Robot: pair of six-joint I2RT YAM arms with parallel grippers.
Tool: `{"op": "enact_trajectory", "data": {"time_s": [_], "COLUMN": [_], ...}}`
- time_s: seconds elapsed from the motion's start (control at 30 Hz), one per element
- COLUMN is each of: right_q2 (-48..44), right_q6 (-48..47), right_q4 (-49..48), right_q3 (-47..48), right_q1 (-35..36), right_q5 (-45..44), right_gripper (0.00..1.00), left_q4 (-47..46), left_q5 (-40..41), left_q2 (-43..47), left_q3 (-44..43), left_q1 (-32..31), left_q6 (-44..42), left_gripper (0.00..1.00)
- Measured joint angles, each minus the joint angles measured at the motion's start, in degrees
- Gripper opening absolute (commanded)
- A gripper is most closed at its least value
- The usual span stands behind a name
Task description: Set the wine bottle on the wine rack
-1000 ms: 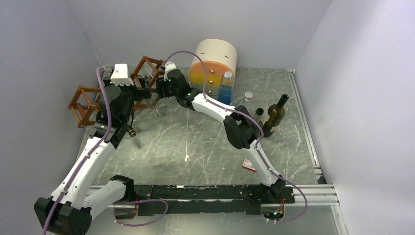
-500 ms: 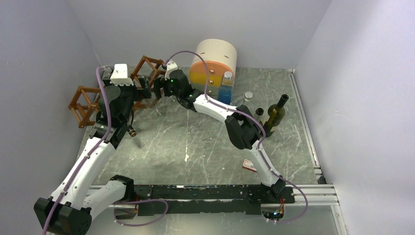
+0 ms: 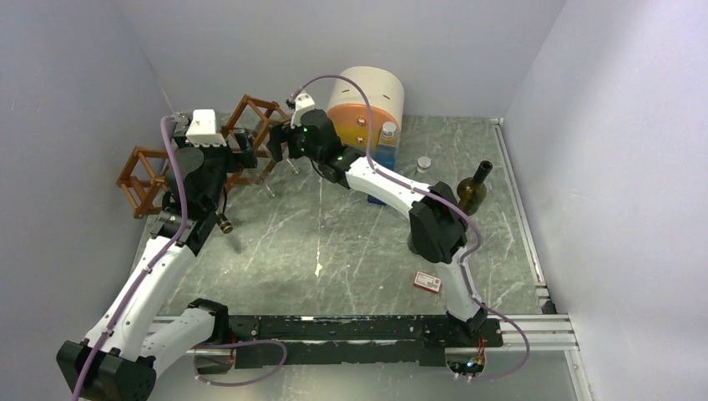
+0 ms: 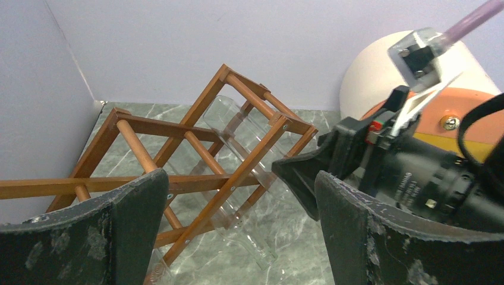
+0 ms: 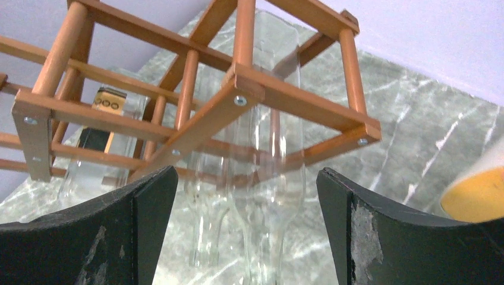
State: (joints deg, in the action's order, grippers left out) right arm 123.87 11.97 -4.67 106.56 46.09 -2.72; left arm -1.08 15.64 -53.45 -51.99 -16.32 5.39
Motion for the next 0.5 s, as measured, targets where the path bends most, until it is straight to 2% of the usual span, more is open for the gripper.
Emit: {"op": "enact_trajectory", "data": {"time_s": [0.27,0.4,0.5], "right_q2": [-4.35,-4.11,-3.65], "right_q6": [0.26,0.39,0.46], "right_q4": [9.73,14.01,15.74], "right_q3": [-5.05,-5.84,-5.6], "right_q1": [0.0,0.0,0.0], "right_q5": [1.33,1.9,2.19], "right_gripper": [0.81,0.72,0.6], "left_q4": [0.0,0.02,0.0], "left_q5": [-0.46,-0.76,-0.83], "left_q2": [0.35,0.44,0.44], "left_q3": [0.0,0.0,0.0], "left_q1": [0.0,0.0,0.0], "left_q6": [0.0,0.0,0.02], "left_gripper": [0.97,0.97,0.97]}}
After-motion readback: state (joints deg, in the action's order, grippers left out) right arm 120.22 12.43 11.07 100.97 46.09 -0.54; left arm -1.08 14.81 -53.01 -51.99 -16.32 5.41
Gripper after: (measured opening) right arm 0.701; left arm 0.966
